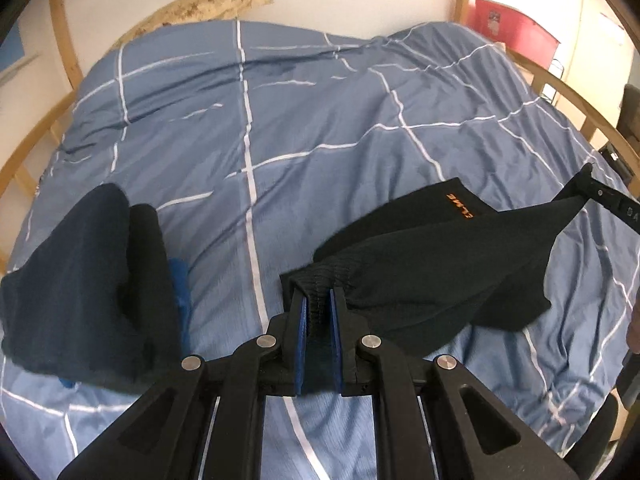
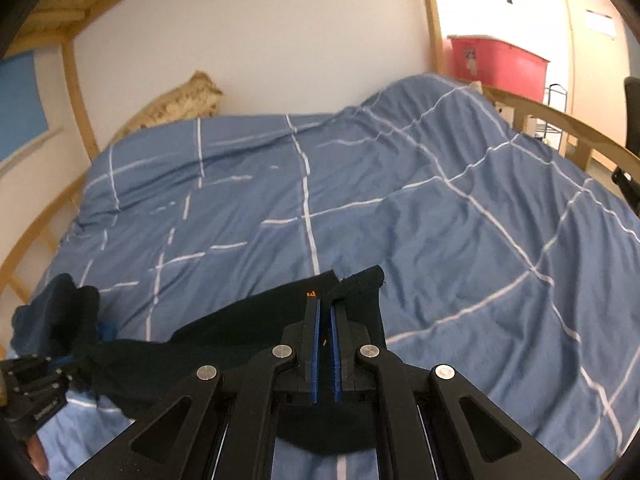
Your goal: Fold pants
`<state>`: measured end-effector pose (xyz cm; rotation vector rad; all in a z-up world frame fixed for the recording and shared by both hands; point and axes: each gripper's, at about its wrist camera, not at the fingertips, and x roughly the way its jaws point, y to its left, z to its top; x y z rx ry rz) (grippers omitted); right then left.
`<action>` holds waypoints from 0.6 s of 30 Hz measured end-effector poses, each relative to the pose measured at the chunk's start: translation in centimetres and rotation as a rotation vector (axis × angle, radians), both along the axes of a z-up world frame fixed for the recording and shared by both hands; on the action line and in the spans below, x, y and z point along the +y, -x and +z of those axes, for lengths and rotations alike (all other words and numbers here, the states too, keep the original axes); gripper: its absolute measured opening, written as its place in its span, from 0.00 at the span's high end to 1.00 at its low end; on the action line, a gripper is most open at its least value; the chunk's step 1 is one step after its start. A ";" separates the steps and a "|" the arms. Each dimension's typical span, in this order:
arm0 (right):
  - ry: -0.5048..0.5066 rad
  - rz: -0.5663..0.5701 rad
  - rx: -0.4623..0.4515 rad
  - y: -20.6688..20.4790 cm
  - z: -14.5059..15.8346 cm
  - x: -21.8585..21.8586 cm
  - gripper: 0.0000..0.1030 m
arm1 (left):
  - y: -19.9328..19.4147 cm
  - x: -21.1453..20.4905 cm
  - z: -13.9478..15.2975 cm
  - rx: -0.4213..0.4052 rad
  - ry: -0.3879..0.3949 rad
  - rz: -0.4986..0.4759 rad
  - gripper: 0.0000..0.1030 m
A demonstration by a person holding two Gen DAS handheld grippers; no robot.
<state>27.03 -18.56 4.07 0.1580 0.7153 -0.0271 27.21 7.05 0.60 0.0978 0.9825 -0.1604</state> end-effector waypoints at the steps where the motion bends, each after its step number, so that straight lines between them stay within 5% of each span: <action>1: 0.004 0.001 0.017 -1.2 -0.4 0.0 0.94 | -0.7 0.1 -0.2 0.013 0.004 0.002 0.88; 18: 0.023 0.027 0.250 -15.2 -9.2 2.0 0.94 | -11.2 1.6 -7.3 0.179 0.004 0.083 0.87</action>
